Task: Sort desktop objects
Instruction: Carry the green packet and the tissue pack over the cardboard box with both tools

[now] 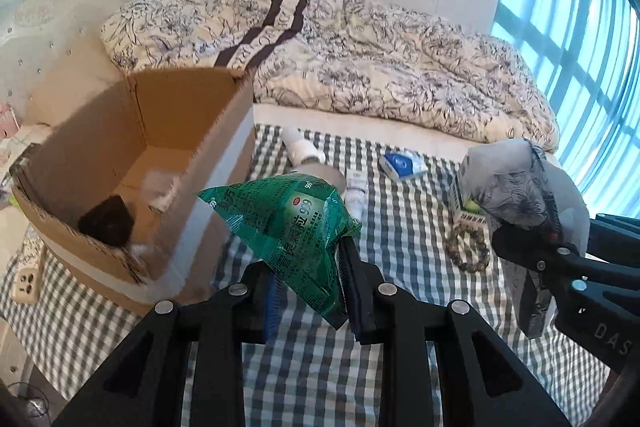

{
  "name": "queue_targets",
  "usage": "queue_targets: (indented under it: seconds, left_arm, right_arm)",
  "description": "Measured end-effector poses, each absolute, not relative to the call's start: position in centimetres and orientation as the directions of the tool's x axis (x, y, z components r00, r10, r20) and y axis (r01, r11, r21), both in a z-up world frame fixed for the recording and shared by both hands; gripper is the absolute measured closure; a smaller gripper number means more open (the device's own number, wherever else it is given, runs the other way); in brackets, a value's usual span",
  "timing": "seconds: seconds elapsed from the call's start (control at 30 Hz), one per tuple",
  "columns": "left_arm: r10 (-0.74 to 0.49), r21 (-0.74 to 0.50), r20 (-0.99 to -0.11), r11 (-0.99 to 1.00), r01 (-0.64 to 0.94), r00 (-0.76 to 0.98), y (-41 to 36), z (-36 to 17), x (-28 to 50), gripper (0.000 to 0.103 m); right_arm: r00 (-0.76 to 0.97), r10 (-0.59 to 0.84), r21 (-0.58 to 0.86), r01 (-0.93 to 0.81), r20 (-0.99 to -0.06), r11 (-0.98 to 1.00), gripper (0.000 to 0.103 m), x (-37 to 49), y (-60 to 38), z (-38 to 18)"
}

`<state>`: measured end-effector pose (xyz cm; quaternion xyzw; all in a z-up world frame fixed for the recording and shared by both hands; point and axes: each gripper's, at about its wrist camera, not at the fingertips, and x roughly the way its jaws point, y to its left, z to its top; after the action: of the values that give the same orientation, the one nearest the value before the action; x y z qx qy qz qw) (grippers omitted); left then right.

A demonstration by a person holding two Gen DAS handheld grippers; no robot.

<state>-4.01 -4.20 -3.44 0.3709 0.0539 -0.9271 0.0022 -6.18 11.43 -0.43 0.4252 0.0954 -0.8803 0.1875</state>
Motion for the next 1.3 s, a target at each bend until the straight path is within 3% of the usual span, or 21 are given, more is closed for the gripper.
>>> queue_targets:
  seconds: [0.5,0.73,1.3]
  left_arm:
    - [-0.112,-0.099,-0.646,-0.969,0.228,-0.755,-14.2,2.0,-5.0,0.075]
    - [-0.201,-0.062,-0.638,-0.949,0.310,-0.743,-19.1,1.9,-5.4,0.075]
    - [-0.197,-0.068,-0.690,-0.940,0.333,-0.696,-24.5,-1.6,-8.1,0.075]
  right_arm:
    - [-0.556,-0.390,0.028,0.548,-0.734,-0.836,0.080,-7.7,2.8,3.5]
    - [-0.519,-0.456,0.045,0.623,-0.723,-0.781,0.080,-8.0,-2.9,3.5]
    - [-0.433,-0.492,0.101,0.664,-0.755,-0.741,0.080,-11.3,-11.0,0.5]
